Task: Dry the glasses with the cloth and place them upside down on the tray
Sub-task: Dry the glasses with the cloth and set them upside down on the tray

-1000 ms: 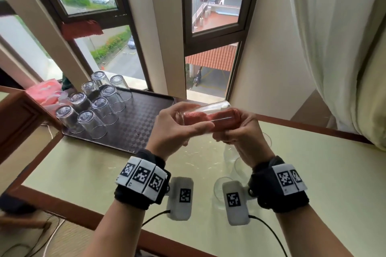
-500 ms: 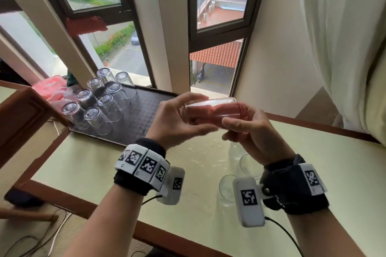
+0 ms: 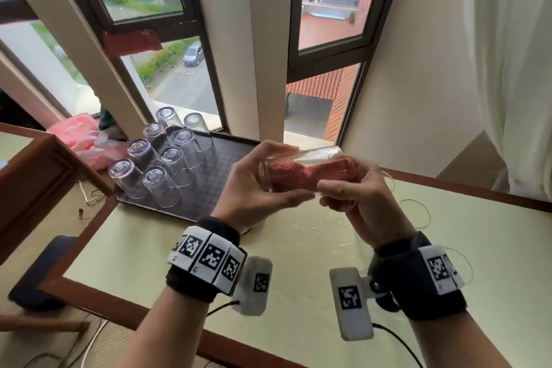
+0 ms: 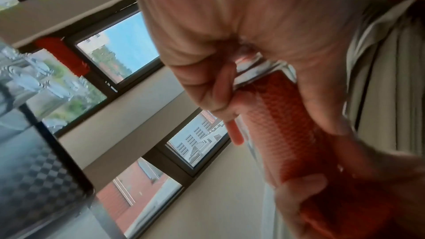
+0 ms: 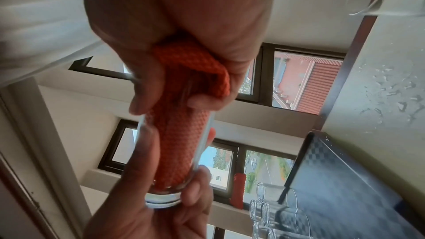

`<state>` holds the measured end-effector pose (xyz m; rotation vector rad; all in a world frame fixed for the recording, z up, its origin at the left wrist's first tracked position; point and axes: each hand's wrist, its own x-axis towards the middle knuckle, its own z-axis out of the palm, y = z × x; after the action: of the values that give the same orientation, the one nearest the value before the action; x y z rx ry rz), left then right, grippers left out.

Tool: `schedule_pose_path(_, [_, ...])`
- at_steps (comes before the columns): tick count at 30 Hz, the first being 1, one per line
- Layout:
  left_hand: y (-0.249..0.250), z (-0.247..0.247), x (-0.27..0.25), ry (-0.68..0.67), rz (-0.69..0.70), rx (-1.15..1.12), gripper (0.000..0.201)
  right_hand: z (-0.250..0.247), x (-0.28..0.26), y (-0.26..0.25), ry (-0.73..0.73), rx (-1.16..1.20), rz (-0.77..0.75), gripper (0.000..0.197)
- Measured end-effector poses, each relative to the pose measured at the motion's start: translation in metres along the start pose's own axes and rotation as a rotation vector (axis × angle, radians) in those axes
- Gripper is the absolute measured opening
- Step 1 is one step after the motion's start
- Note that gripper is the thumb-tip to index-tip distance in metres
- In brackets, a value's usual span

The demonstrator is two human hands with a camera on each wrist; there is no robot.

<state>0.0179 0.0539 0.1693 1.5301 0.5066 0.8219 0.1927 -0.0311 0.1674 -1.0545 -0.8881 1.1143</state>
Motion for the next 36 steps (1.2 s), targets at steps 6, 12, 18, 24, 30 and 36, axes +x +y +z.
schedule_pose_path(6, [0.003, -0.031, 0.013, -0.046, -0.219, -0.086, 0.073, 0.026, 0.017, 0.008, 0.105, 0.043, -0.138, 0.024])
schedule_pose_path(12, [-0.01, -0.063, 0.018, 0.041, -0.216, 0.001, 0.054, 0.05, 0.03, 0.02, 0.079, -0.095, -0.023, 0.029])
schedule_pose_path(18, [-0.015, -0.075, 0.019, -0.006, -0.044, 0.082, 0.082, 0.059, 0.042, 0.022, 0.211, -0.011, 0.045, 0.035])
schedule_pose_path(24, [-0.011, -0.107, 0.023, 0.083, -0.085, -0.05, 0.078, 0.093, 0.057, 0.03, 0.23, -0.031, -0.077, 0.053])
schedule_pose_path(30, [-0.006, -0.129, 0.021, -0.013, 0.093, 0.144, 0.063, 0.1, 0.065, 0.029, 0.122, -0.03, 0.034, 0.025])
schedule_pose_path(36, [-0.016, -0.145, 0.016, 0.044, -0.208, -0.05, 0.071, 0.127, 0.071, 0.035, 0.149, -0.076, -0.109, 0.034])
